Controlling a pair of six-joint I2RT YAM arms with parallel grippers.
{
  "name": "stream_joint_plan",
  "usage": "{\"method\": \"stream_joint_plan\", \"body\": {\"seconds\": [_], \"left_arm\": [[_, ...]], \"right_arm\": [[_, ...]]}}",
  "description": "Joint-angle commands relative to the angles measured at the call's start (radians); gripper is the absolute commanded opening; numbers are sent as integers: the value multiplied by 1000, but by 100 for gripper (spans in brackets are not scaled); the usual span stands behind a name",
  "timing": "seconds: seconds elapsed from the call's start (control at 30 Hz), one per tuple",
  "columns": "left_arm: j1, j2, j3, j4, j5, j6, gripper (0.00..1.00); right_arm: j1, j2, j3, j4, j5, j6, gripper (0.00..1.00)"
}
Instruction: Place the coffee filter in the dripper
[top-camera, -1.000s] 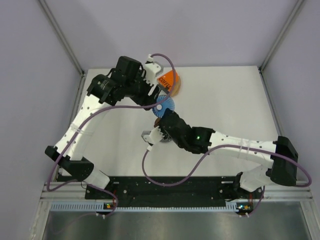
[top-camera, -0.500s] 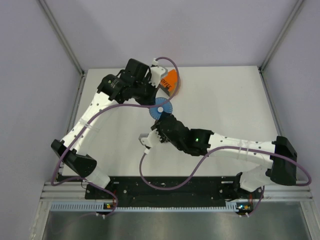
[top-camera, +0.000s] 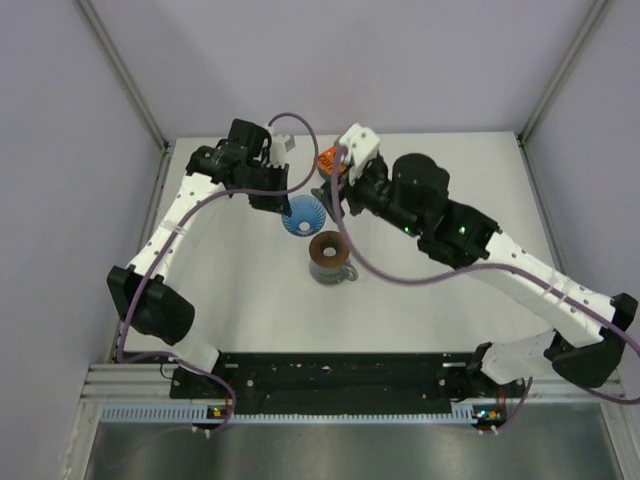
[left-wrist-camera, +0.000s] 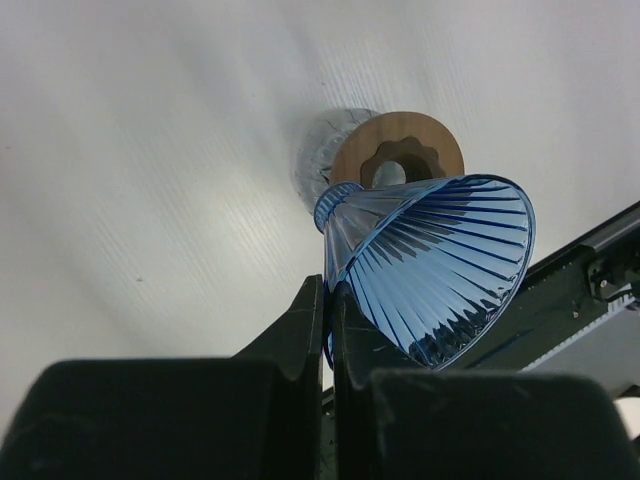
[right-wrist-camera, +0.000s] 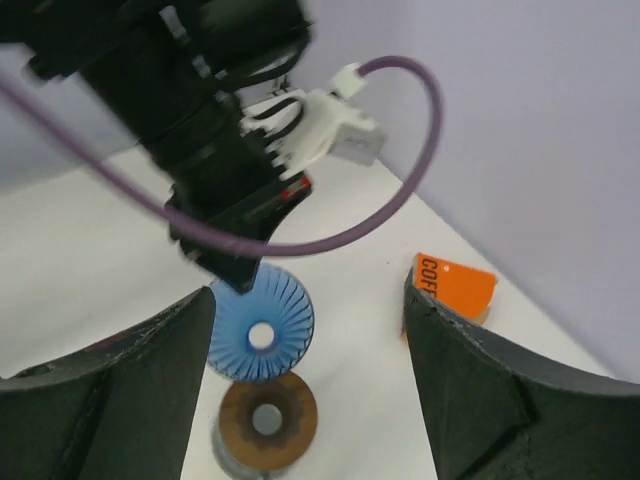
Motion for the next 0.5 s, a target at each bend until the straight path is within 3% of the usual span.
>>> {"method": "stream_joint_plan", "body": {"seconds": [0.0,0.37,0.47], "left_arm": [[-11,-71,-56,74,85,-88,0],[-11,-85,-112,100,153,-119,0],[-12,-83,-121,109,178,-127,0]], "right_arm": [[-149,142,125,-196,-117,564,74],[-193,271,114,-267,-108,643,61],[-207,317,114,-305,-127,643,47]]}}
